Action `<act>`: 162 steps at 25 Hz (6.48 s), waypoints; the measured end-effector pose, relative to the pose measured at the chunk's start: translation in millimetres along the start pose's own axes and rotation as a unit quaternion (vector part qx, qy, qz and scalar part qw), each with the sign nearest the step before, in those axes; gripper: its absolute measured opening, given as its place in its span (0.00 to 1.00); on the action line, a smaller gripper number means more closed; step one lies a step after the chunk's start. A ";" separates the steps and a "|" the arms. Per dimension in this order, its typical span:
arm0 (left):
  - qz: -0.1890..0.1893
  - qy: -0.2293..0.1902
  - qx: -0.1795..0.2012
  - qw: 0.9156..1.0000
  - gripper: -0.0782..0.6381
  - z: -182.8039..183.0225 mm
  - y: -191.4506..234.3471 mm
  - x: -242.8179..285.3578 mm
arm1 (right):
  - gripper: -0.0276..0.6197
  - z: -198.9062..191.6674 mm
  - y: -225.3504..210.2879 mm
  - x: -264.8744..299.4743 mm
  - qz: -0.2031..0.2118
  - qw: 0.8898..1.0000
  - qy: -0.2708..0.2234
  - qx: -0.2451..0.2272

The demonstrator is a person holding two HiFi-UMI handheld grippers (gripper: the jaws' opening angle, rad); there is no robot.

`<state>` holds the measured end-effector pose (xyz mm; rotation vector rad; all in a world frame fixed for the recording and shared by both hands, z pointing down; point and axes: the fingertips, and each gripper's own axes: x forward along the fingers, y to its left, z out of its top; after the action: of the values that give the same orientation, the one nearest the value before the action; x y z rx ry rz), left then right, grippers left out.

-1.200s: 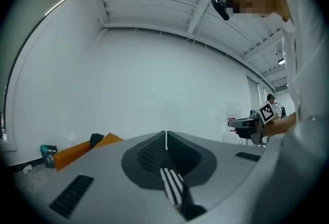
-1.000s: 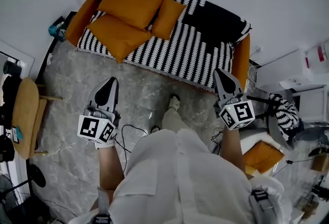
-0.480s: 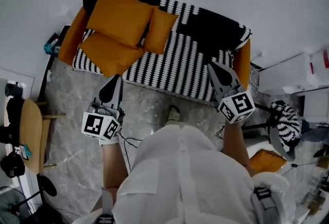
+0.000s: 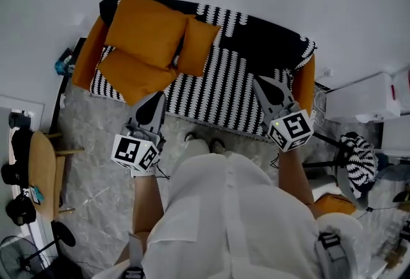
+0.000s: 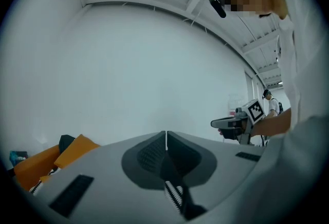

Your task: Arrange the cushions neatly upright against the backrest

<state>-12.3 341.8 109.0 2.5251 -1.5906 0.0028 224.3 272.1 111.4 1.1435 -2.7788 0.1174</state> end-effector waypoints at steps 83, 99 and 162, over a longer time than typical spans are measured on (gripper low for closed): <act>-0.097 0.200 -0.102 0.970 0.14 -267.2 177.5 282.2 | 0.07 -410.2 -98.5 399.8 -0.087 0.920 0.328 0.195; -0.175 0.196 -0.099 0.960 0.14 -250.7 60.3 329.4 | 0.06 -378.1 -209.1 237.2 -0.029 0.890 0.431 -0.150; -0.058 0.173 -0.155 0.971 0.14 -280.6 137.5 292.3 | 0.36 -361.7 -175.8 440.7 0.142 0.880 0.396 -0.221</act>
<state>14.6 59.1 429.0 2.2246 -1.2048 0.1592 72.4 -114.2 540.0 0.4175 -2.0462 -0.0225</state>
